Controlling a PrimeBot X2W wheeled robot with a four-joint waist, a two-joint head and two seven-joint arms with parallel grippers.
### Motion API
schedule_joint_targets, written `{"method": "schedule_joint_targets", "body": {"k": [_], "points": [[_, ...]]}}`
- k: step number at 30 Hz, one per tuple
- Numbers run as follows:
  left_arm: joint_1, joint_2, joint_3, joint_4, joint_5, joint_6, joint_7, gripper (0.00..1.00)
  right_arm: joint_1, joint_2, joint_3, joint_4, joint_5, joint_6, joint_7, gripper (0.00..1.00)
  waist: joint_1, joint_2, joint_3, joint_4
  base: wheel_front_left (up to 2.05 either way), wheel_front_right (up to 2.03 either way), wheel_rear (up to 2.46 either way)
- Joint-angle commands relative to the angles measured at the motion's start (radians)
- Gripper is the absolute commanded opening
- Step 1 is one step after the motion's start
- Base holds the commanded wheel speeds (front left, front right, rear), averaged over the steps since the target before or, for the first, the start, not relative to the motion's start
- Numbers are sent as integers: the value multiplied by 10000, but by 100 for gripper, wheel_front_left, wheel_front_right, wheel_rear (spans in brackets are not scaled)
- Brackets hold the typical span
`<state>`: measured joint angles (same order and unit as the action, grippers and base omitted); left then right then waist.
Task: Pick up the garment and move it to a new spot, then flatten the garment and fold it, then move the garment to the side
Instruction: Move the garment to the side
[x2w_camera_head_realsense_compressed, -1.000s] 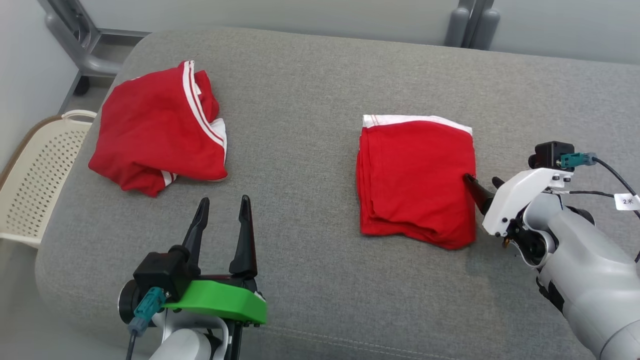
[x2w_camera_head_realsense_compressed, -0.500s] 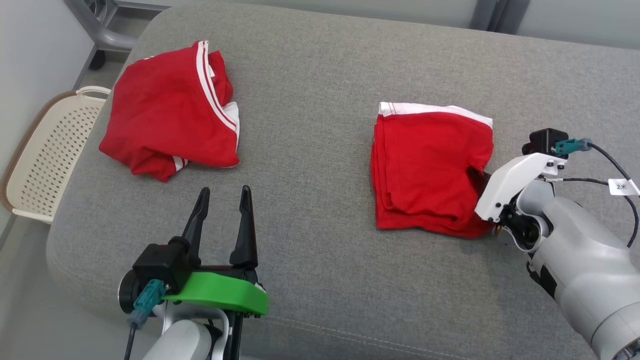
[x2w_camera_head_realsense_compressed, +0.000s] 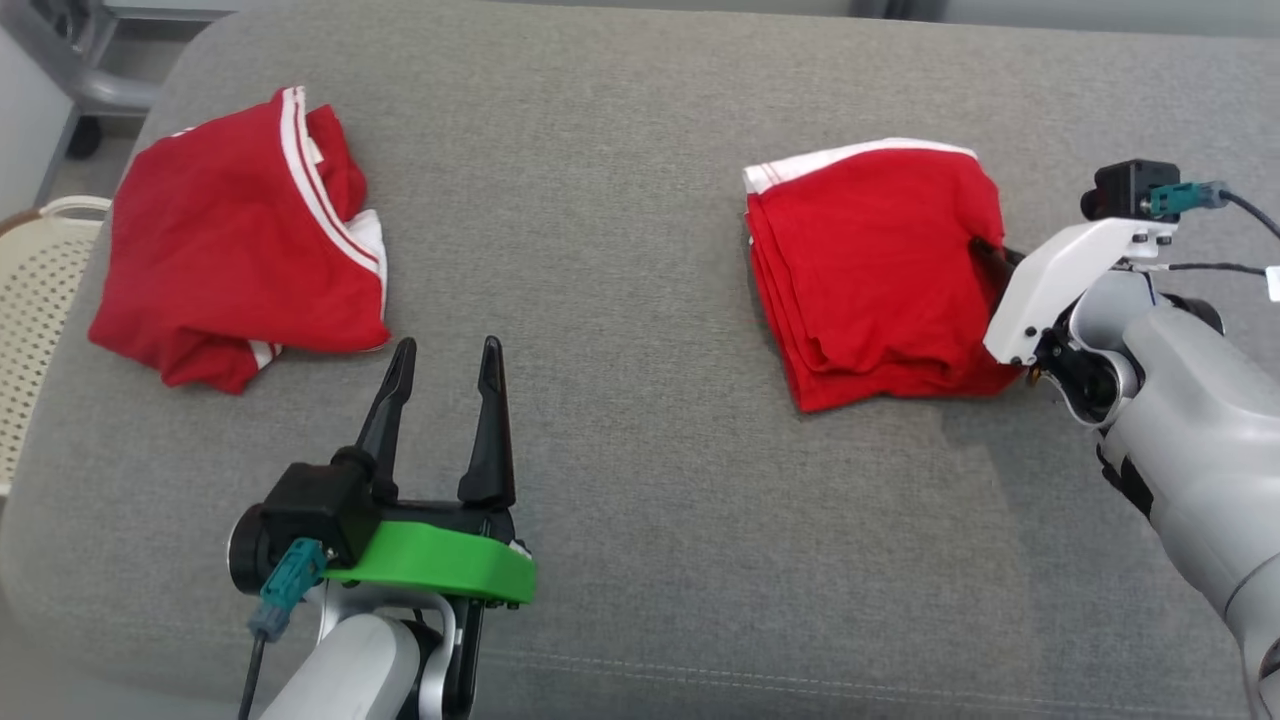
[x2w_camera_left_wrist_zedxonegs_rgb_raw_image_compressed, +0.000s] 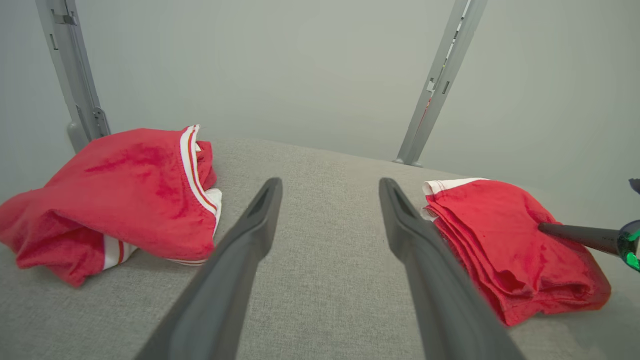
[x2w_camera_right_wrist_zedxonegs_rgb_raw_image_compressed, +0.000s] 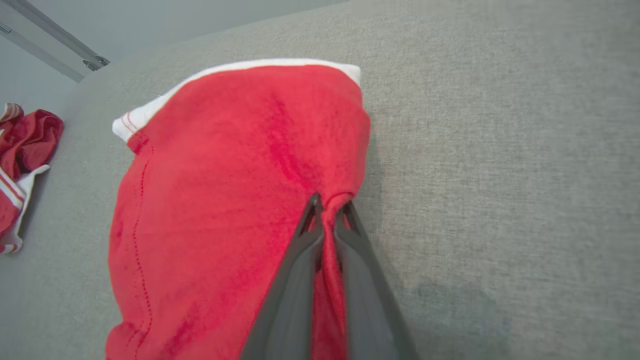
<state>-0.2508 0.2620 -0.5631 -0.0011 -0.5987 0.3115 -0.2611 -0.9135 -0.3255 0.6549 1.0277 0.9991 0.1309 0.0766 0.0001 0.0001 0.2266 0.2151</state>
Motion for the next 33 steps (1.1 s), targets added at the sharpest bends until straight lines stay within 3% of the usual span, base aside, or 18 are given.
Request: {"method": "schedule_joint_targets", "body": {"k": [1,12,18,26,33], "points": [[-207,44,26,-64,115,0,-28,100,-177,-83,34,-31,-53,-3,-93,0,-1,-1,338,-706,0,0,0],[-957,262,-82,-64,490,37,209,100,-833,-525,314,-84,-4,-3,-447,0,-1,-1,837,-2903,0,0,0],[-1266,371,-122,-41,655,84,391,100,-1094,-652,434,-93,87,-3,-604,0,-1,-1,1119,-3760,0,0,0],[-1520,605,-48,-194,752,163,541,100,-1570,-811,548,-4,69,-2,-924,0,-1,-1,1618,-4216,0,0,0],[-1813,762,-2,-555,829,232,743,100,-2549,-849,629,541,-205,-3,-1170,0,-1,-1,2141,-4003,0,0,0]]}}
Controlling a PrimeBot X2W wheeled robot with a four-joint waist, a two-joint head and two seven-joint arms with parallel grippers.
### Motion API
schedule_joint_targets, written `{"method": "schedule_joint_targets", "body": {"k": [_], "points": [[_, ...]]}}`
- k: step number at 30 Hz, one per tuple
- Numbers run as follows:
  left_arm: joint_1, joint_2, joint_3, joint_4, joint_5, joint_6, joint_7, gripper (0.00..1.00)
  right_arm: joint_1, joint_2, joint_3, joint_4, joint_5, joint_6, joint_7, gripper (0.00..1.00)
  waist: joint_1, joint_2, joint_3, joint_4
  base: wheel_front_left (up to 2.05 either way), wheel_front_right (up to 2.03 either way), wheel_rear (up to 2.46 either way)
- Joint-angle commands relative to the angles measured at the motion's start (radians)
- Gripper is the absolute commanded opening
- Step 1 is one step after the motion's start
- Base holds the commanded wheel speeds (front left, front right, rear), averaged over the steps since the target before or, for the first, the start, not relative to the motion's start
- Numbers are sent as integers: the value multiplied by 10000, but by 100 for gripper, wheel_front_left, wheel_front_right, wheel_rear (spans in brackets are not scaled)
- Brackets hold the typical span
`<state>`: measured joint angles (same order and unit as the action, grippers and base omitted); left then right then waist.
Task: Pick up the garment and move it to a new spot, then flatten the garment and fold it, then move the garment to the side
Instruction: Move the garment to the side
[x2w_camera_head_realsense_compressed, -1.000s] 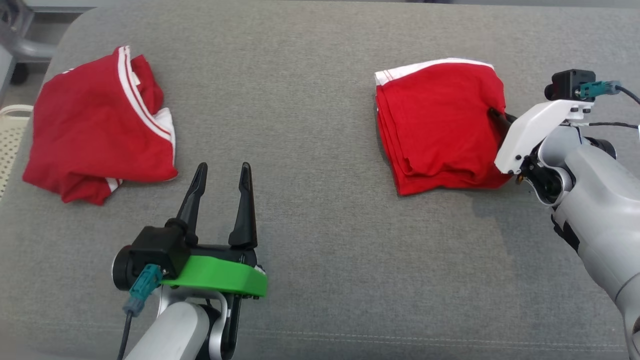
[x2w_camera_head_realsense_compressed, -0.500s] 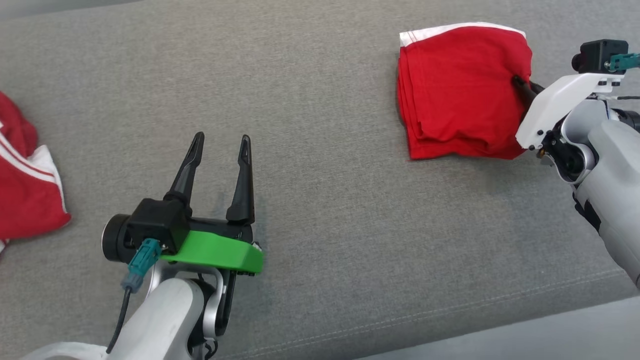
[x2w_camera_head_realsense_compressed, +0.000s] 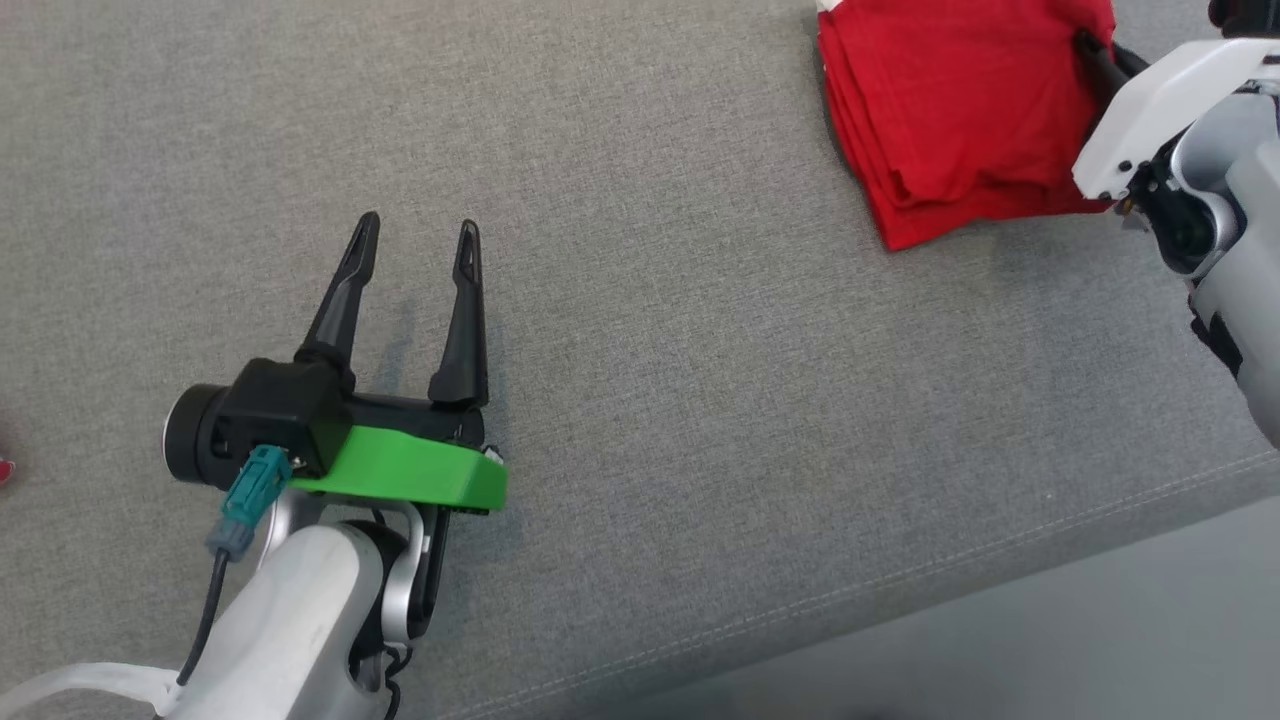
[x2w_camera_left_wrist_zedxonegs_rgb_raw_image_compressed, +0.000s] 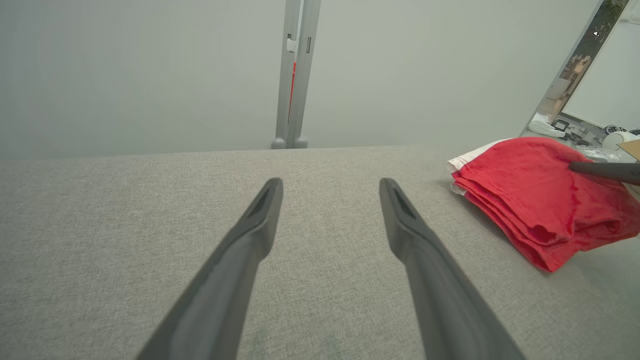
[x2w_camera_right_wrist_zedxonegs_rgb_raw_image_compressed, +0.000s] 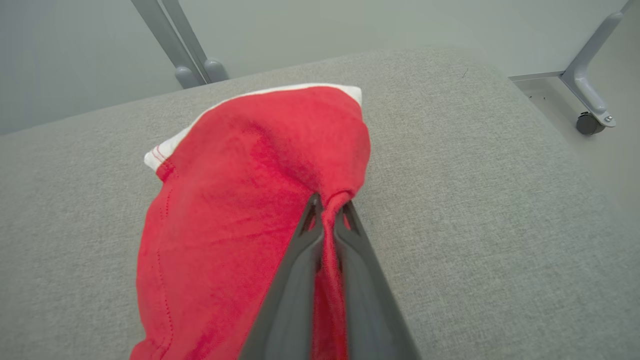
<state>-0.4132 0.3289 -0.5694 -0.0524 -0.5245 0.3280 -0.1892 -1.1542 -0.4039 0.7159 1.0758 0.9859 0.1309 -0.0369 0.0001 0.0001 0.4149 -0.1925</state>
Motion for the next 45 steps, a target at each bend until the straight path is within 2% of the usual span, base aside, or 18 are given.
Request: {"method": "schedule_joint_targets", "body": {"k": [1,8,18,27,29,30,38,42,45], "points": [[-235,114,69,-108,108,82,46,100,-314,-122,59,132,-147,-3,-21,0,-1,-1,345,136,0,0,0],[-476,252,95,-615,243,215,216,100,-1235,-709,217,404,-422,-3,87,0,-1,-1,856,515,0,0,0],[-707,412,2,-1323,493,377,467,100,-2077,-1870,470,881,-890,-3,35,0,-1,-1,1593,911,0,0,0],[-920,589,-55,-1770,723,517,770,100,-2743,-2193,730,1797,-1845,-7,-1050,0,-1,-1,2154,1164,0,0,0],[-954,603,-65,-1830,735,534,797,100,-2771,-2281,781,1983,-2126,-7,-1354,45,-1,-1,2215,1189,0,0,0],[-969,609,-68,-1855,749,541,819,100,-2768,-2303,745,2046,-2237,-7,-1443,99,-1,-1,2240,1200,0,0,0],[-984,668,-81,-1906,789,597,853,100,-2230,-2713,265,2142,-2968,-8,-1475,100,-1,-1,2268,1182,0,0,0],[-950,655,-67,-1827,730,600,791,100,-2007,-2546,-172,2138,-3069,-8,-1597,100,-1,-1,2139,1145,0,0,0],[-856,673,14,-1735,656,611,688,100,-1981,-2183,-549,2141,-2914,-8,-1881,100,-1,-1,1937,1091,0,0,0]]}}
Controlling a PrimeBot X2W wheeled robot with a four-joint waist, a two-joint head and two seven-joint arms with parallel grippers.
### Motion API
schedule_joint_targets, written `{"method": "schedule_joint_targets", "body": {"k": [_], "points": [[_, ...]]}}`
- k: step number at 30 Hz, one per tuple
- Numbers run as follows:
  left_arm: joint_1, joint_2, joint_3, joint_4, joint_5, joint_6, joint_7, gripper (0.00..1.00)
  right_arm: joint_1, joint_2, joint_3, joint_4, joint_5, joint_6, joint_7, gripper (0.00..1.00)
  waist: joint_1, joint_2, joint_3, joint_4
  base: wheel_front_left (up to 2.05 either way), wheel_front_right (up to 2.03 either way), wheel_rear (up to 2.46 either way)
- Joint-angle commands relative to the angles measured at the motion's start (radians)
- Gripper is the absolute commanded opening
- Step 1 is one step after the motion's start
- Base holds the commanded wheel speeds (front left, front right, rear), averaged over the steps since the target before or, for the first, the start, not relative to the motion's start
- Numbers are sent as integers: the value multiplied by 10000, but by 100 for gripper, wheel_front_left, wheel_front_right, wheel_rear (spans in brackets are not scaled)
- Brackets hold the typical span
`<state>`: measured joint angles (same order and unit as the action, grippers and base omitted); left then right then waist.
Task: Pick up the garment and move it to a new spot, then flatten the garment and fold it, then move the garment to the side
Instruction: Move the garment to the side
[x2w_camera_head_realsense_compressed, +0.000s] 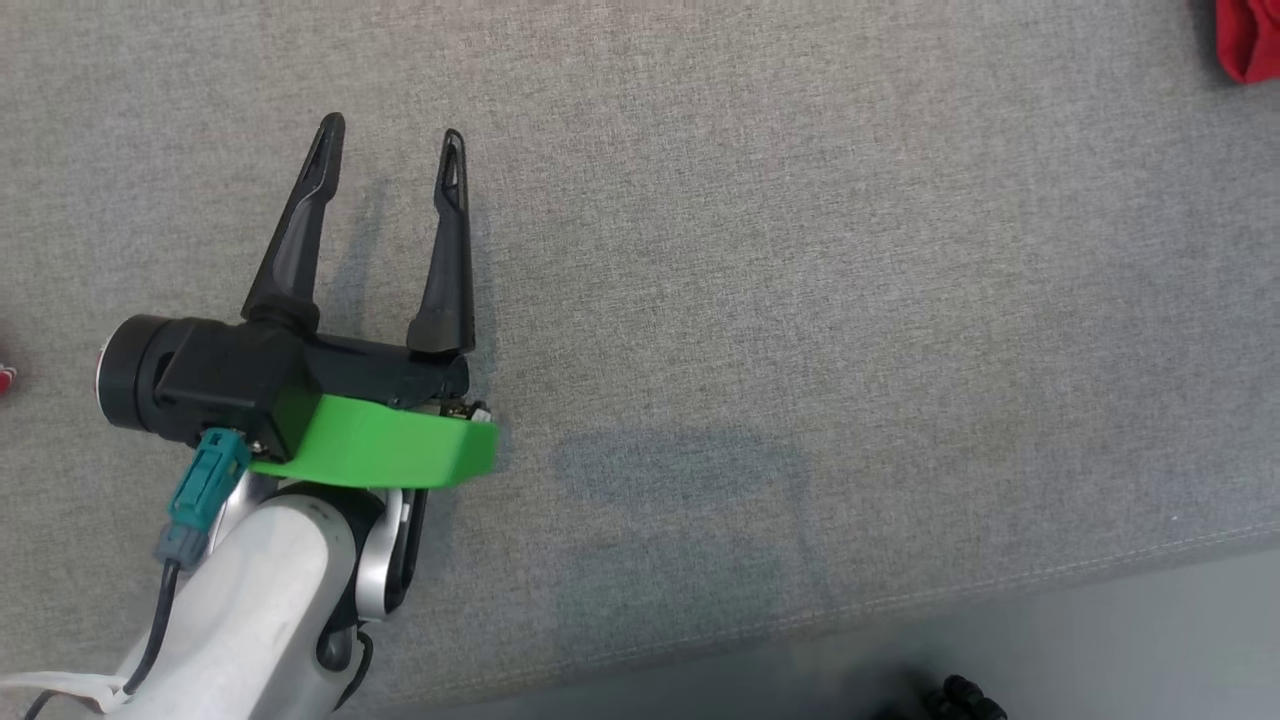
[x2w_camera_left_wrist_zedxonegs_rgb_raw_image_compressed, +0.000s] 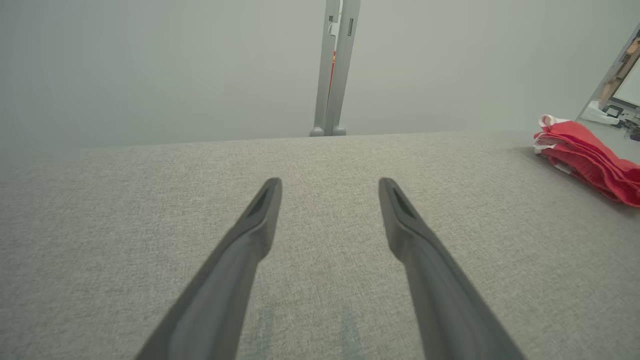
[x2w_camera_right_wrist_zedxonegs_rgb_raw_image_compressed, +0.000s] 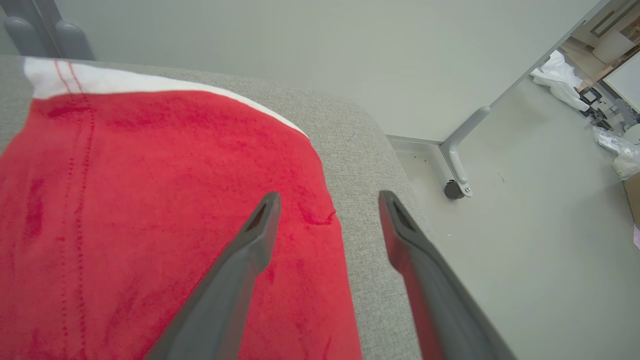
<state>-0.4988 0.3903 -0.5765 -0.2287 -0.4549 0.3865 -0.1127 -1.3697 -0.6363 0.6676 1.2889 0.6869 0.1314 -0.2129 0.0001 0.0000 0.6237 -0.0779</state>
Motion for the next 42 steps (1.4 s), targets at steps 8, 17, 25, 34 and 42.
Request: {"method": "schedule_joint_targets", "body": {"k": [8,17,25,34,42], "points": [[223,-20,368,496,-379,-70,-545,100,458,839,-186,-438,-130,-14,-511,100,-1,0,-935,-78,0,0,0],[467,-185,810,1766,-931,-510,-1234,100,1776,1130,-1689,-2690,-725,-14,-527,100,-1,0,-2276,212,0,0,0],[1168,-368,1356,2933,-1285,-1032,-1501,100,4180,2171,-3958,-4688,-1963,-14,-528,100,-1,0,-3541,524,0,0,0],[2384,-517,2275,3525,-992,-1634,-1531,100,6976,3945,-5843,-7080,-3627,-12,-529,100,-1,0,-4516,666,0,0,0],[3652,-1076,3142,3370,-591,-1937,-1527,100,9431,5452,-6613,-8921,-4706,-12,-530,100,-1,0,-5125,782,0,0,0]]}}
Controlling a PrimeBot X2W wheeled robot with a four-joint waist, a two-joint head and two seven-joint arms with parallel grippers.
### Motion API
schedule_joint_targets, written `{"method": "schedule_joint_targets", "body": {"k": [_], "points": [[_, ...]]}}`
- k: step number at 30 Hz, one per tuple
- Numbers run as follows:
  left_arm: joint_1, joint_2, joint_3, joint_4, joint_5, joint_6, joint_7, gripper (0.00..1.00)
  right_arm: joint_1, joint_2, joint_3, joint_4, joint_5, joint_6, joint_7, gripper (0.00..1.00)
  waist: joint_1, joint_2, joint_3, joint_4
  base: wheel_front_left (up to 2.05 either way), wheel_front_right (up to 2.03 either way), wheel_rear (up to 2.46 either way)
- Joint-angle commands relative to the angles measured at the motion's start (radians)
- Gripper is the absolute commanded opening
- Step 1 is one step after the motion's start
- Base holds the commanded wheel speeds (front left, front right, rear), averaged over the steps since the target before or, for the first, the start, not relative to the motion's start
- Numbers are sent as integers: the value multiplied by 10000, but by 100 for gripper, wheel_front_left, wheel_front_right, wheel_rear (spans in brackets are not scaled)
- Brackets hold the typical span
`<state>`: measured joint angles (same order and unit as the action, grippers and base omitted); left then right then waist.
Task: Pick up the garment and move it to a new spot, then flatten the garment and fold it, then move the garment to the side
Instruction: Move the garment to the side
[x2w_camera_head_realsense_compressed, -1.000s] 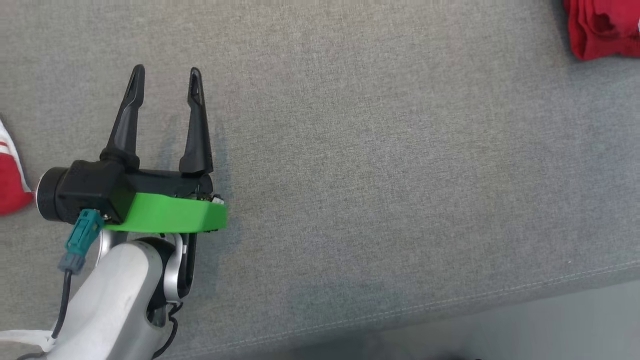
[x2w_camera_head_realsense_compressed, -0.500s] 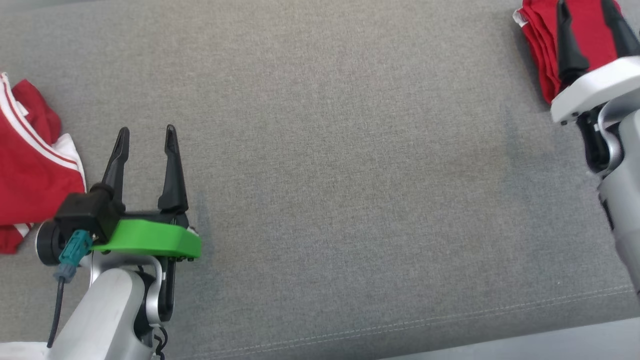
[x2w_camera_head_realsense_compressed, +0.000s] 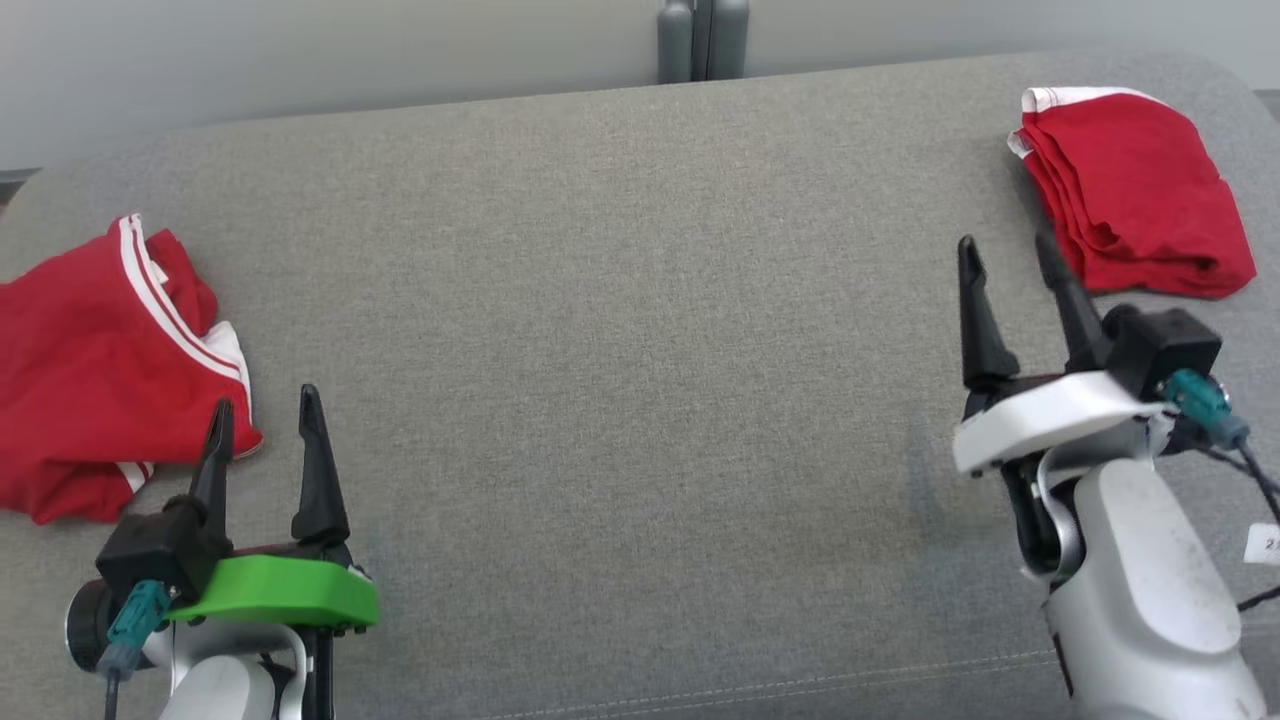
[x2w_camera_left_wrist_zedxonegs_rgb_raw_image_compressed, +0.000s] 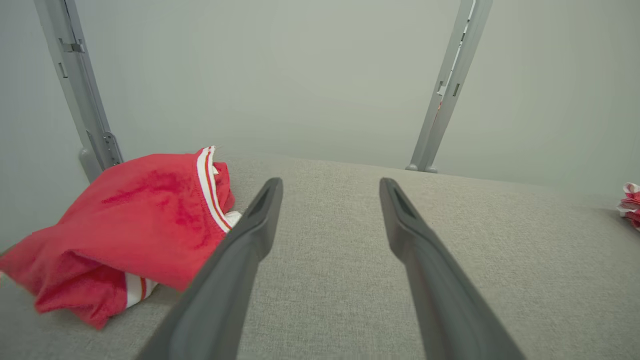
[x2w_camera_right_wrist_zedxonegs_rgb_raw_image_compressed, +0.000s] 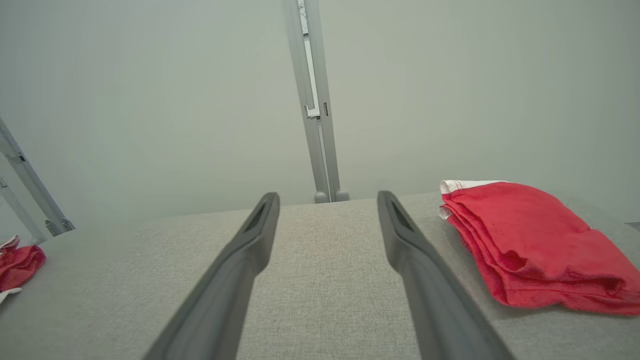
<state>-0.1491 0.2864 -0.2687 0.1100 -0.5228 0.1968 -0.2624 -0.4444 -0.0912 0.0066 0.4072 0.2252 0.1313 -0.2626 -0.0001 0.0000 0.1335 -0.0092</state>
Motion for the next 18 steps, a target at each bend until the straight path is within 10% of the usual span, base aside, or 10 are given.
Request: {"method": "schedule_joint_targets", "body": {"k": [1,18], "points": [[300,-92,152,-48,151,-57,-28,100,444,95,62,-272,-172,-10,-33,100,1,0,-272,99,0,0,0],[1808,-756,903,-241,941,-357,-29,100,2956,392,549,-2164,-208,-11,-33,100,1,0,-986,219,0,0,0]]}}
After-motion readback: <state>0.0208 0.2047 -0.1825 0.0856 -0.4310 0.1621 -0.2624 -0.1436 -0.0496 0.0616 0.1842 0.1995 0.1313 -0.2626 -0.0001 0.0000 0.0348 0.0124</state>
